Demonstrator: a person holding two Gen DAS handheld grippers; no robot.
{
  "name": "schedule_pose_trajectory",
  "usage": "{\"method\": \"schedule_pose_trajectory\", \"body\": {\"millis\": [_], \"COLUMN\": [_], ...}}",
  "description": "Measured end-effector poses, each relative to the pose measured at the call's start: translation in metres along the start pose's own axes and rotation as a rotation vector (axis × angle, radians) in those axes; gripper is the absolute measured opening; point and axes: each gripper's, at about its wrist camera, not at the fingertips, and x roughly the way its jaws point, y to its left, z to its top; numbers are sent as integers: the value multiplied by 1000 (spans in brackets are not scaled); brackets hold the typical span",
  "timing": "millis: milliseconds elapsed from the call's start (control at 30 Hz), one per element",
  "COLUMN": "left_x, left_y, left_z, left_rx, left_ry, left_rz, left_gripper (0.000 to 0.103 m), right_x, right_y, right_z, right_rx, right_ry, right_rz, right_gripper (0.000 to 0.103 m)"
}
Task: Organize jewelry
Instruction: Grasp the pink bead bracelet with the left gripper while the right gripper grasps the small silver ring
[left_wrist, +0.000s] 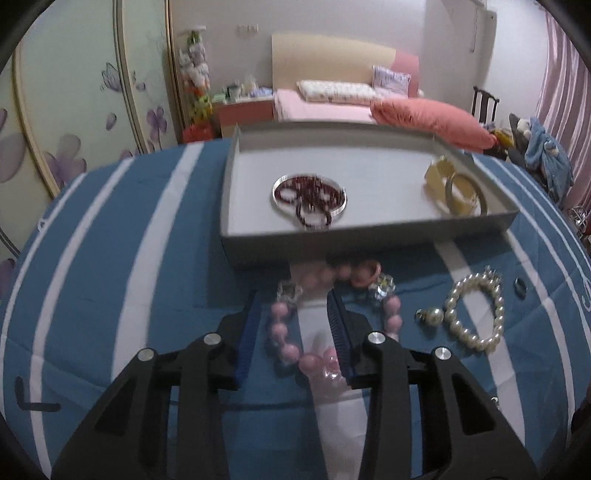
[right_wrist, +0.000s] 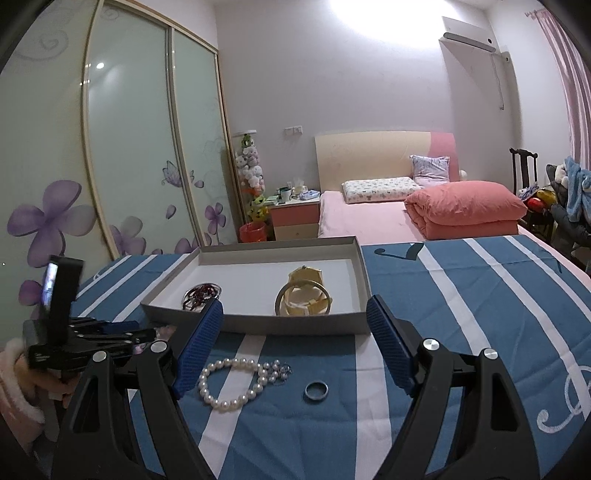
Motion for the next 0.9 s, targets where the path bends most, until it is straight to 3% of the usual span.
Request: {"method": "schedule_pose_trajectory", "body": {"millis": [233, 367, 700, 900], "left_x": [7, 6, -2, -13], "left_y": [-1, -2, 19, 57], "left_z": [-4, -4, -10, -20], "left_rx": [9, 11, -1, -80], "left_ry": [37, 36, 36, 38], "left_rz": [21, 33, 84, 140], "left_gripper": [32, 14, 14, 14], "right_x": [-6, -6, -2, 17], "right_y": [-10, -12, -21, -16], "right_z": [-9, -12, -20, -32], "right_rx": [26, 30, 39, -25], "right_ry": [6, 13, 74, 217], "right_rz": [1, 3, -19, -22], "right_gripper": [80, 80, 80, 75]}}
